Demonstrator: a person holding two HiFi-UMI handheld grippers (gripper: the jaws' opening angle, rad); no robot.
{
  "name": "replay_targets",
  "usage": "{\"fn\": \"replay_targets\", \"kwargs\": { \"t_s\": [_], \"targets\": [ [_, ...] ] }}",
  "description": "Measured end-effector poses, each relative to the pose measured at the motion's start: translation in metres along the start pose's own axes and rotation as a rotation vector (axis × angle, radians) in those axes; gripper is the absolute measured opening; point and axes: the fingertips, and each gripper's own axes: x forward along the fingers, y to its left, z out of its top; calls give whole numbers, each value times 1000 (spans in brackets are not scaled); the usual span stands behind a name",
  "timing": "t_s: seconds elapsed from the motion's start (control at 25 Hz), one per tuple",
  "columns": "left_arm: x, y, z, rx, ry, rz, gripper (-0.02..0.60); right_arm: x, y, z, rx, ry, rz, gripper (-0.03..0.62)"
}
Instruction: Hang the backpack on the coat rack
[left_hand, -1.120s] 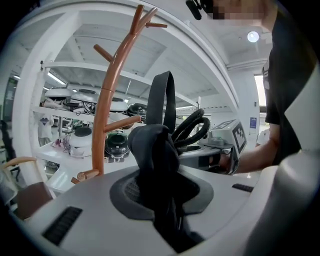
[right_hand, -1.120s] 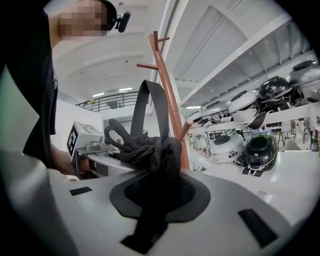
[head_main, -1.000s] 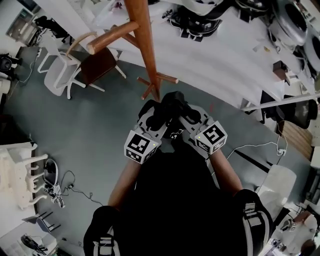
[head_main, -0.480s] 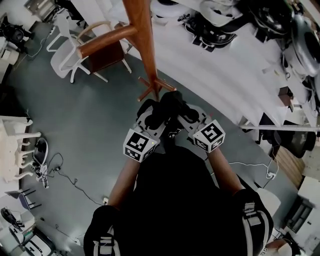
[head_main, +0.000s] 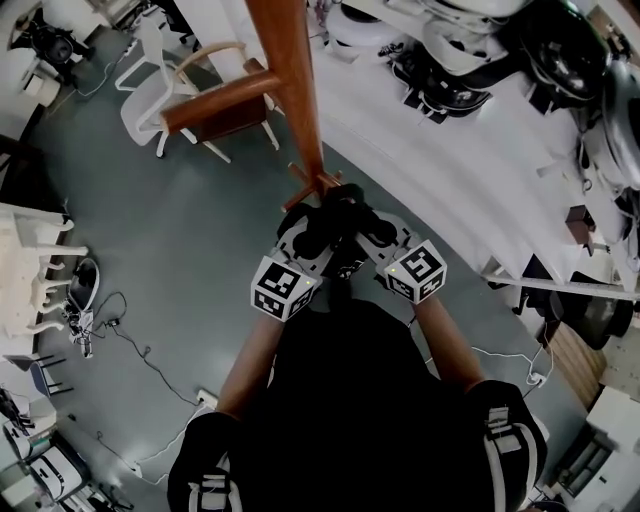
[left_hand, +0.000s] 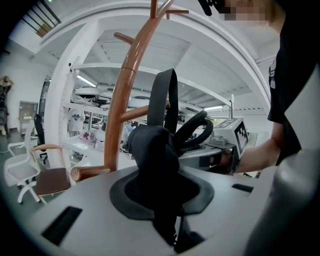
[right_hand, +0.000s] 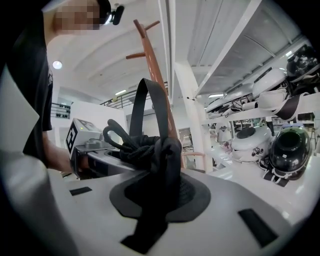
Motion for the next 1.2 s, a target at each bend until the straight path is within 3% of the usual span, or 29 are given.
{"fn": "replay_targets", "kwargs": {
  "t_s": [1.2],
  "targets": [
    [19, 57, -43, -105, 80, 139, 97, 60, -26, -39, 15, 143, 129, 81]
  ]
}}
